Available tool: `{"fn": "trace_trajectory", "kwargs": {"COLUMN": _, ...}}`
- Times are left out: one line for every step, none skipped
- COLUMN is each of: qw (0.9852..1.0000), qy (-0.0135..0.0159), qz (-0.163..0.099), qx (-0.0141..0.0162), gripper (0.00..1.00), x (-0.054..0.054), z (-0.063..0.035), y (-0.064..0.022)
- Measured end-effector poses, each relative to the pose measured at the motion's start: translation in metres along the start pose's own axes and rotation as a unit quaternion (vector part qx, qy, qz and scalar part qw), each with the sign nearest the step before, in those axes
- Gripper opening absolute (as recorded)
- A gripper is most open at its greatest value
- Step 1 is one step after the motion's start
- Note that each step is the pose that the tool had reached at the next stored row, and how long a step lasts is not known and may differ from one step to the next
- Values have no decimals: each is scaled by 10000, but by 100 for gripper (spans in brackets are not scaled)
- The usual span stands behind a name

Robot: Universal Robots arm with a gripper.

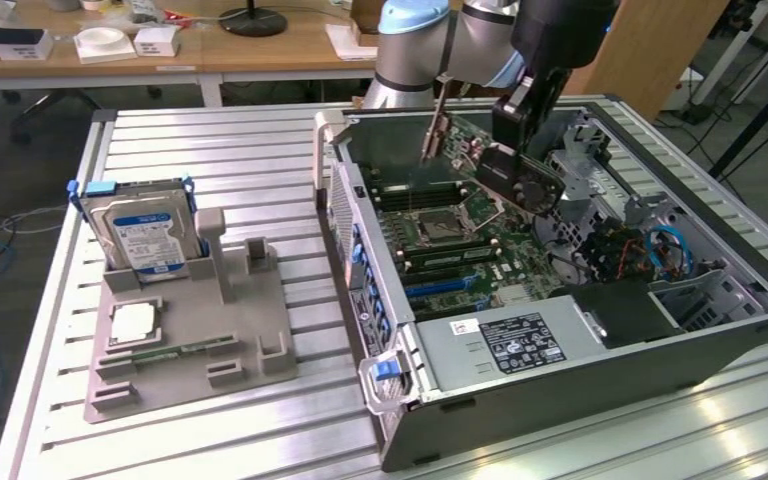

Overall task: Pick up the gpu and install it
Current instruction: 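Insert the gpu into the slot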

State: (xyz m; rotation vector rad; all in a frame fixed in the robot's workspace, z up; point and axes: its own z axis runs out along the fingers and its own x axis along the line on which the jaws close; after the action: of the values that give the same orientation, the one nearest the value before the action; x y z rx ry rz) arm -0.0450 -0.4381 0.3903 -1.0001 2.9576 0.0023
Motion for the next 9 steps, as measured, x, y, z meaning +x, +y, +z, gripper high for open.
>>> {"fn": "trace_trajectory", "kwargs": {"qw": 10000, "qy": -1, "qz": -39, "qx": -1, "gripper": 26, "x": 0, "z": 2, "y": 0}}
{"fn": "trace_trajectory", "kwargs": {"qw": 10000, "qy": -1, "qz": -77, "qx": -3, "gripper": 26, "x": 0, "z": 4, "y": 0}}
{"fn": "trace_trajectory", "kwargs": {"qw": 9999, "qy": -3, "qz": -115, "qx": -5, "gripper": 26, "x": 0, "z": 6, "y": 0}}
{"fn": "trace_trajectory", "kwargs": {"qw": 9999, "qy": -4, "qz": -155, "qx": -7, "gripper": 26, "x": 0, "z": 8, "y": 0}}
{"fn": "trace_trajectory", "kwargs": {"qw": 9998, "qy": -5, "qz": -193, "qx": -9, "gripper": 26, "x": 0, "z": 10, "y": 1}}
{"fn": "trace_trajectory", "kwargs": {"qw": 9997, "qy": -6, "qz": -231, "qx": -11, "gripper": 26, "x": 0, "z": 12, "y": 1}}
{"fn": "trace_trajectory", "kwargs": {"qw": 9996, "qy": -7, "qz": -269, "qx": -13, "gripper": 26, "x": 0, "z": 14, "y": 1}}
{"fn": "trace_trajectory", "kwargs": {"qw": 9995, "qy": -8, "qz": -305, "qx": -14, "gripper": 26, "x": 0, "z": 16, "y": 1}}
{"fn": "trace_trajectory", "kwargs": {"qw": 9994, "qy": -9, "qz": -343, "qx": -16, "gripper": 26, "x": 0, "z": 18, "y": 1}}
